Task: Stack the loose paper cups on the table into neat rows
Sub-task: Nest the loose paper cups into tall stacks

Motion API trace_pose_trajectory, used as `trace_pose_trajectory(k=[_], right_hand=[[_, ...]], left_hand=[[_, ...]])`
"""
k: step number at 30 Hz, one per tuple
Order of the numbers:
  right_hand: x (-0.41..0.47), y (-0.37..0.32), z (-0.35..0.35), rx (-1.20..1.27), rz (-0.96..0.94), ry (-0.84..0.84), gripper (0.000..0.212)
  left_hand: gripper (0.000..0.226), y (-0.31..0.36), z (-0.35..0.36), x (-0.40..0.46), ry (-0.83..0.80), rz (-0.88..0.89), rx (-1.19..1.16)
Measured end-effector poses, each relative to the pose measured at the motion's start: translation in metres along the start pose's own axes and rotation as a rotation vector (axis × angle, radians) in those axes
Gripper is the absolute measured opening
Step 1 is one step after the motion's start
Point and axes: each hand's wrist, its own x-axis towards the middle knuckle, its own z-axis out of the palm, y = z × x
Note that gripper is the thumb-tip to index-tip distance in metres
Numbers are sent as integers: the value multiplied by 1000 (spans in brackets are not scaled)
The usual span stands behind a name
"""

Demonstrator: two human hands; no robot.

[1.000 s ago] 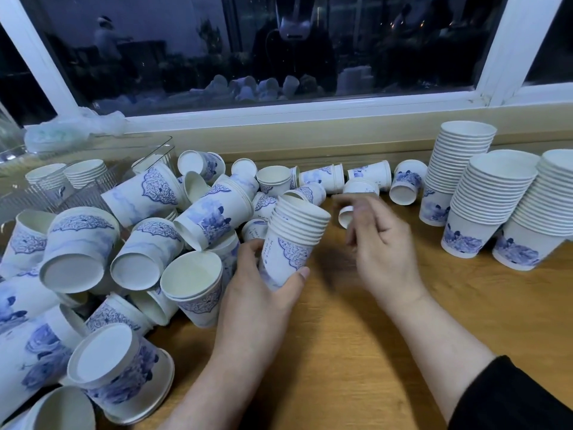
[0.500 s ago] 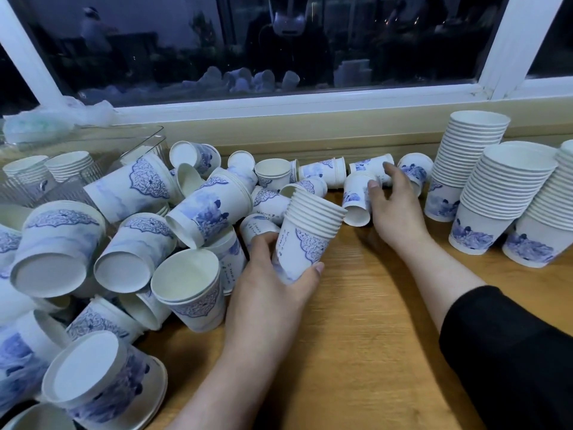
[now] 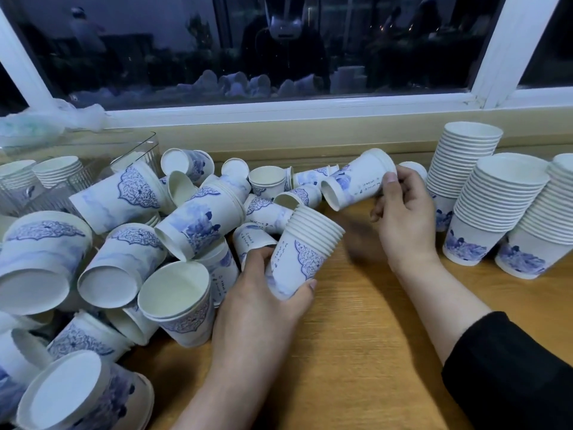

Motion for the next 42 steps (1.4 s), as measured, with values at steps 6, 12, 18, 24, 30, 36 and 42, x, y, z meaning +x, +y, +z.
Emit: trace_pose_trajectory(k=[6, 12, 18, 24, 30, 36, 42], right_hand=[[-34, -23, -2, 18, -103, -178, 17], [-45, -21, -5, -118, -250, -294, 29], [-9, 13, -21, -595, -52, -137, 45], [5, 26, -15, -657, 13, -159, 53], [27, 35, 4, -635, 86, -167, 53], [55, 51, 24, -611, 144, -145, 50], [60, 60, 27, -578, 85, -100, 35]], left_hand=[[47, 3, -2, -2, -26, -2, 26], [49, 2, -1, -2, -13, 23, 0], [51, 2, 1, -3, -23, 35, -29], [57, 4, 11, 5, -15, 39, -62], [60, 6, 18, 11, -26, 52, -79], [60, 5, 20, 15, -22, 51, -112], [60, 4, 20, 16, -10, 41, -130]])
